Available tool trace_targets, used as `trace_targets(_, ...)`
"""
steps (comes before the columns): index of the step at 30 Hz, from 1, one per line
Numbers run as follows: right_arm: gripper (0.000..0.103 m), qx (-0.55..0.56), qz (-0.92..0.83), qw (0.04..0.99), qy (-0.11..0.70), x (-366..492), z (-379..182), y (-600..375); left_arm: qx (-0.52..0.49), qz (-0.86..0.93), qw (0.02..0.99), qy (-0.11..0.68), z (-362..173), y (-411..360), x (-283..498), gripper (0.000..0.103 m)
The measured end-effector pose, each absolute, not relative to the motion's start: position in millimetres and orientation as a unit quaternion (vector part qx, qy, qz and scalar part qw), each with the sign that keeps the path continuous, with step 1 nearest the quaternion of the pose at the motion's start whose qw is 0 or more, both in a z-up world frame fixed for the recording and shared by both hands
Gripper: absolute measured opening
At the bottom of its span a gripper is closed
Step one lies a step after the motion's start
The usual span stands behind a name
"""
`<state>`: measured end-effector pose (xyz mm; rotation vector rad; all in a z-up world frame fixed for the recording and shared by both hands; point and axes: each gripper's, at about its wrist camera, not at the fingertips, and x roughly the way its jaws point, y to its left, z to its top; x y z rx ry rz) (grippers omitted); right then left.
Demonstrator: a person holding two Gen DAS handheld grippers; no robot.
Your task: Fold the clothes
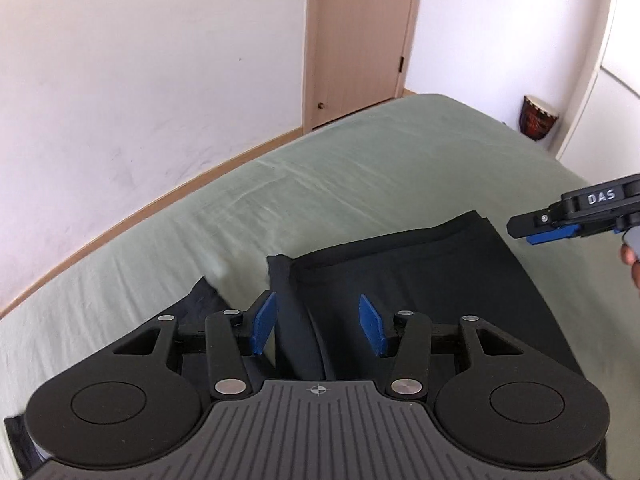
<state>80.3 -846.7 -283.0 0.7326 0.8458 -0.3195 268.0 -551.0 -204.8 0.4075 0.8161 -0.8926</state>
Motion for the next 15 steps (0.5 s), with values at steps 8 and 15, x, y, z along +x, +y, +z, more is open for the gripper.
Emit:
trace_targets(8, 0.058, 0.336, -0.144, 0.834, 0.413, 90, -289, -847, 0.202, -0.406, 0.797, 0.398, -214, -557, 282, 0.036)
trace_targets(15, 0.034, 0.302, -0.134, 0.835, 0.440, 103, -290, -837, 0.201, -0.400, 0.792, 0.414, -221, -563, 297, 0.013)
